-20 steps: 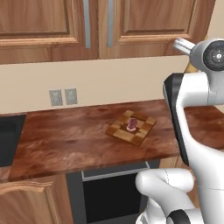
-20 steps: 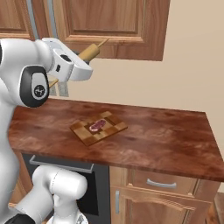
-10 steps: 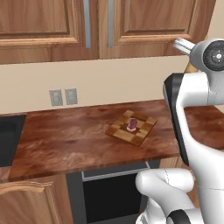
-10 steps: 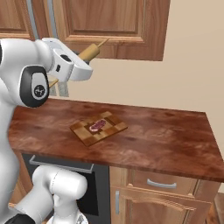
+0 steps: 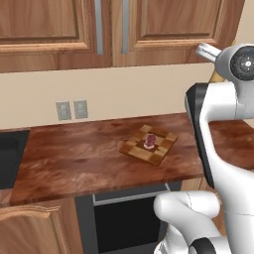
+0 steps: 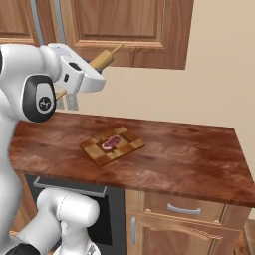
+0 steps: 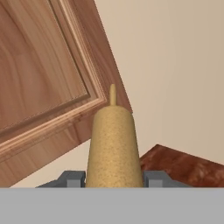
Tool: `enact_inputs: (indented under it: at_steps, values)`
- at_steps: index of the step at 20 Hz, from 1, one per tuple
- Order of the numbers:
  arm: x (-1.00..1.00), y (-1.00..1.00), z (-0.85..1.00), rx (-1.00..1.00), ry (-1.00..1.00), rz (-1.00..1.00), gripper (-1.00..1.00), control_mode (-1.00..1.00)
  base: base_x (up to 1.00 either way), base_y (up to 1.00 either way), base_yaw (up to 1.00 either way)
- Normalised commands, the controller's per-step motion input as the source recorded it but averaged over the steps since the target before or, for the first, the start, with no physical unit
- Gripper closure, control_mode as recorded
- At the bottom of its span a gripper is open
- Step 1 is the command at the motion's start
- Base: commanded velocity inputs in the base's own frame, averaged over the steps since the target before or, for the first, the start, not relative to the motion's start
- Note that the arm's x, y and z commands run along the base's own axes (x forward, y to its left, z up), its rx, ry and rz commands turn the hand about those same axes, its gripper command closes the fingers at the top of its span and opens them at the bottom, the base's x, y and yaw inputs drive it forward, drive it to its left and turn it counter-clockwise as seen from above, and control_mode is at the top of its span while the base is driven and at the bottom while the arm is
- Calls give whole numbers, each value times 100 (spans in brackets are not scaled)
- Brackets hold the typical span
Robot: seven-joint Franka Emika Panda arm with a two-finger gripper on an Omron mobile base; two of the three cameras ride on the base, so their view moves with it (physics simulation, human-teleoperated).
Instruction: Open the cabinet, retrieve the rolling pin, and place it next to the meat on the cutting board to prepare for tenderizing.
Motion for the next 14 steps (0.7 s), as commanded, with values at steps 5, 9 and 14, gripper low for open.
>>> enact_inputs:
  at_steps: [5,9,14]
  values:
    - [-43,3,-12,0,0,0,100,-100,0,0,0]
    - [-89,22,-35,0,0,0,100,-100,0,0,0]
    - [-75,32,-37,-1,1,0,100,-100,0,0,0]
